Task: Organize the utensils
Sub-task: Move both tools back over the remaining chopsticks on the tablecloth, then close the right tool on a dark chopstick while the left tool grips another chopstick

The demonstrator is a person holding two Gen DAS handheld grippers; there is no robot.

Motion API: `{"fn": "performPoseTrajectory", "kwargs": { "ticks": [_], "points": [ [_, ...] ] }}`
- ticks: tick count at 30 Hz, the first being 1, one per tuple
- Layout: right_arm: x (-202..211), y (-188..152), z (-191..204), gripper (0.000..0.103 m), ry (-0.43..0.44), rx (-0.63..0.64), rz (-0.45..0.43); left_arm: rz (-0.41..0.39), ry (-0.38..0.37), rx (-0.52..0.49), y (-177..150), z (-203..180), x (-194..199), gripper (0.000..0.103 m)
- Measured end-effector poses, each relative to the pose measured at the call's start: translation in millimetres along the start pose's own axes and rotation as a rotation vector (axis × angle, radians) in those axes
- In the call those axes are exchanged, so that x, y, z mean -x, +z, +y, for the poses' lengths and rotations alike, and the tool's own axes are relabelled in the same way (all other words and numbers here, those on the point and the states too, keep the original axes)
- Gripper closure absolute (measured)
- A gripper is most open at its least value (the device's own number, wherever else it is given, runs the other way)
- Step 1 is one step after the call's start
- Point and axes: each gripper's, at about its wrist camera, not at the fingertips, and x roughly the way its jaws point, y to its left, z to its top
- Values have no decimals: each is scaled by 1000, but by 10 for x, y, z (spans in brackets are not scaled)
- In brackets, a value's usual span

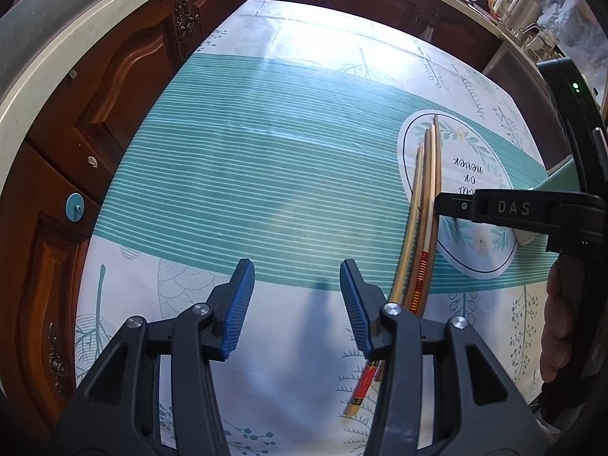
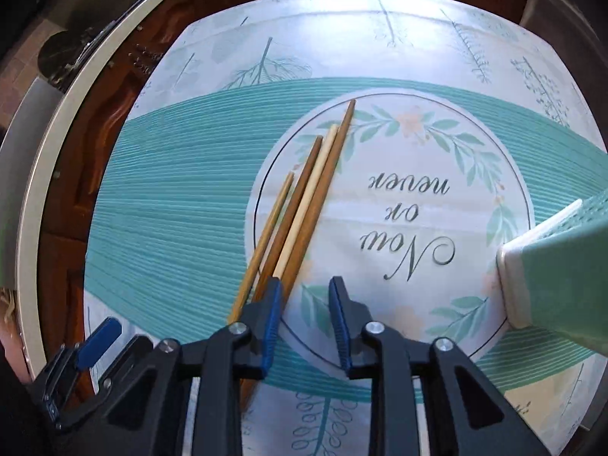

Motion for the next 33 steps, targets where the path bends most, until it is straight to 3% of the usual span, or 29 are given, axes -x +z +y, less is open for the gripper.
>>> {"fn": "performPoseTrajectory", "kwargs": {
  "ticks": [12, 13, 15, 19, 26, 31, 33],
  "points": [
    [-22, 143, 200, 79, -128, 48, 46, -9, -30, -7, -8, 21, 32, 60],
    [-17, 145, 205, 80, -139, 56, 47, -7, -30, -6, -6, 22, 30, 60],
    [-63, 140, 181, 92, -168, 59, 83, -1, -29, -9, 0, 8, 20, 60],
    [-66, 154, 168, 93, -174, 56, 71, 8, -55, -43, 53, -59, 10, 59],
    [-29, 90, 99, 96, -156, 83, 64, 128, -170, -198, 308, -385, -142, 60],
    [42, -75, -100, 96, -90, 60, 74, 204, -168, -293, 517, -643, -299, 60],
    [85, -169, -188, 96, -65, 44, 72, 258, -168, -300, 575, -702, -402, 65]
  ]
}}
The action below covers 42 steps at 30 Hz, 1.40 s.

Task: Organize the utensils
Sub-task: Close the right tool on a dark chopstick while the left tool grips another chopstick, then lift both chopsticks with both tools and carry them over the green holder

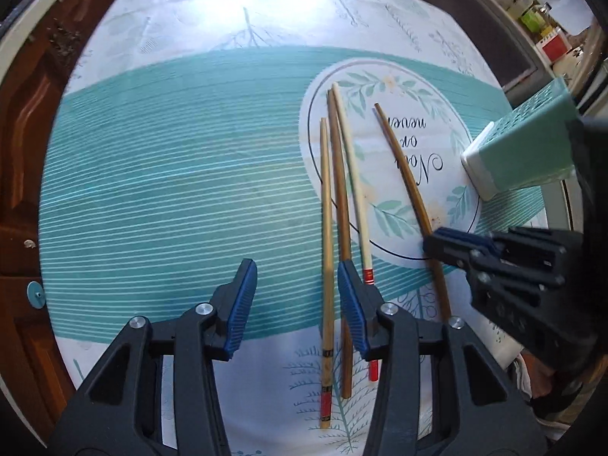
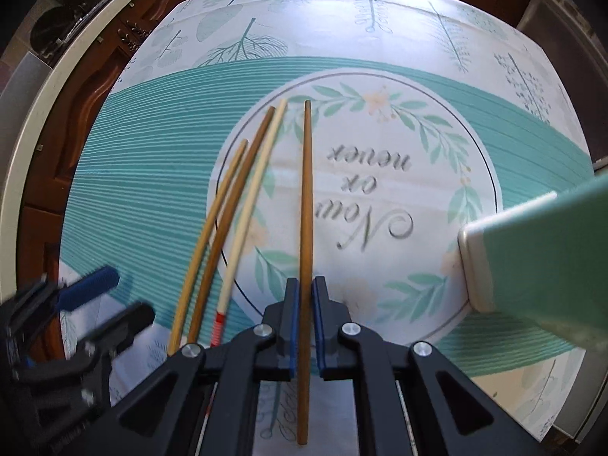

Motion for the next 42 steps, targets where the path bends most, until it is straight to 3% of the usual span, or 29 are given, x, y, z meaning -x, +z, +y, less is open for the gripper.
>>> {"fn": "performPoseTrajectory", "kwargs": {
  "ticks": [9, 12, 18, 19, 21, 23, 29, 33, 38, 42],
  "points": [
    [91, -379, -321, 96, 98, -45, 4, 103, 93, -79, 138, -220, -200, 71],
    [114, -437, -368, 96, 114, -46, 4, 160, 170, -128, 191, -360, -286, 71],
    [145, -506, -417, 96, 120, -20, 9, 247, 233, -140, 306, -536, -393, 72],
    [152, -510, -409, 96, 119, -14, 9, 254, 232, -140, 311, -564, -402, 76],
    [172, -562, -424, 96, 116, 1, 6, 288, 197, -138, 378, -650, -460, 96],
    [186, -601, -428, 96, 114, 22, 4, 284, 214, -150, 340, -735, -470, 99],
    [188, -653, -511, 97, 159, 36, 20, 166, 181, -79, 222, -784, -351, 99],
    [226, -688, -632, 97, 272, 21, -4, 26, 170, -91, 41, -926, -43, 99],
    [567, -827, -754, 97, 431, 56, -169, -247, 118, -130, -218, -1322, 664, 99],
    [1053, -1022, -739, 97, 524, 166, -389, -494, 86, -202, -331, -1597, 1464, 99]
  ]
}}
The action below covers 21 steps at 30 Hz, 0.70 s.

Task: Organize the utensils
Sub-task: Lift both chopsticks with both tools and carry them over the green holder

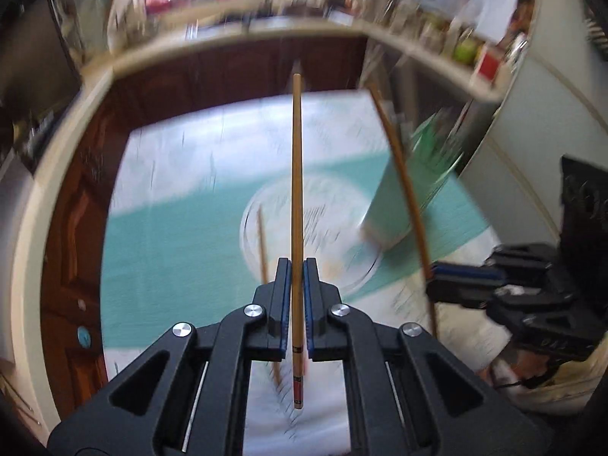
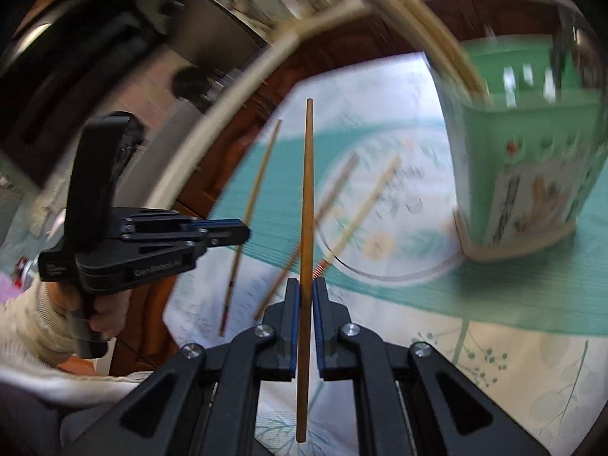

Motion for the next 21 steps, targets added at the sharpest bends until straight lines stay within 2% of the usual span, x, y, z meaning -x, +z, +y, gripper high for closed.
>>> {"fn": "performPoseTrajectory", "kwargs": {
  "ticks": [4, 7, 9, 11, 15, 21],
  "points": [
    [444, 31, 249, 97, 33, 121, -191, -222, -46, -23, 462, -227, 597, 99],
    [760, 129, 300, 97, -15, 151, -355, -342, -69, -25, 796, -439, 768, 99],
    [941, 234, 244, 97, -64, 135, -471, -390, -88, -8, 1020, -532, 821, 99],
    [1079, 376, 107, 97, -114, 92, -578, -408, -107, 23, 1203, -668, 706, 99],
    [1231, 591, -168, 97, -185, 24, -719, -451, -99, 58, 1352, -840, 237, 99],
    [1127, 709, -410, 97, -264, 33, -797, -465, -106, 78, 1328, -885, -404, 99]
  ]
}}
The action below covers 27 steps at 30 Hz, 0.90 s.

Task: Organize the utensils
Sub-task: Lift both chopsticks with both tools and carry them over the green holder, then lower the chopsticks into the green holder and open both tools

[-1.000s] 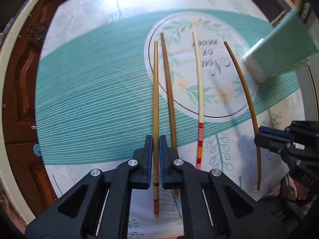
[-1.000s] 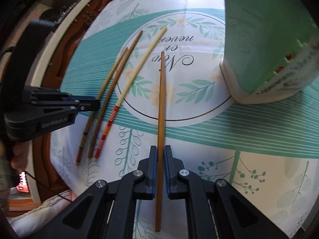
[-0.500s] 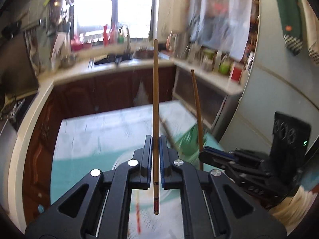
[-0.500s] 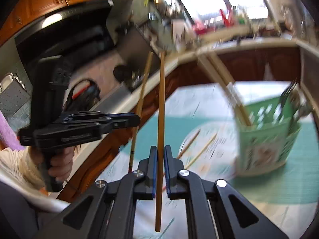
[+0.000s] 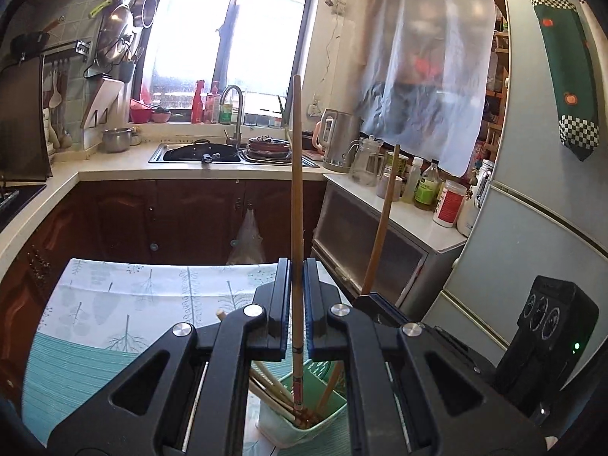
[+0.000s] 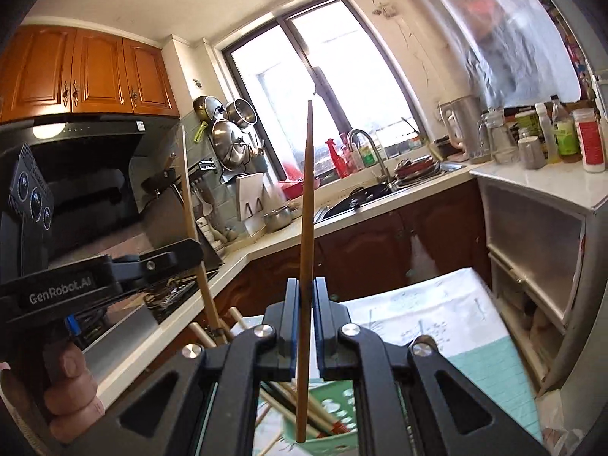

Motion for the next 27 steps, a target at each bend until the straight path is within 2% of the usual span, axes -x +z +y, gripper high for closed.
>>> {"fn": "performPoseTrajectory", "kwargs": {
  "ticks": [6, 9, 16, 19, 21, 22, 23, 27],
  "points": [
    [-49, -124, -134, 97, -13, 66, -44, -5, 10, -53, -391, 31, -268, 99],
    [-101, -234, -113, 97, -2, 141, -43, 25, -12, -62, -554, 57, -358, 99],
    [-144, -478, -87, 96, 31, 302, 60, 83, -35, -162, -831, 7, -368, 97],
    [-74, -520, -20, 96, 38, 367, 87, 106, -47, -194, -901, -31, -271, 85],
    [-23, -531, 32, 96, 38, 408, 103, 105, -39, -205, -929, -30, -152, 65],
    [-6, -545, 52, 96, 43, 420, 111, 101, -36, -205, -937, -29, -83, 61],
    [6, -552, 69, 96, 40, 428, 121, 98, -32, -204, -941, -26, -10, 58],
    [15, -578, 138, 93, 31, 441, 177, 117, -6, -219, -965, 3, 277, 57]
  ]
}}
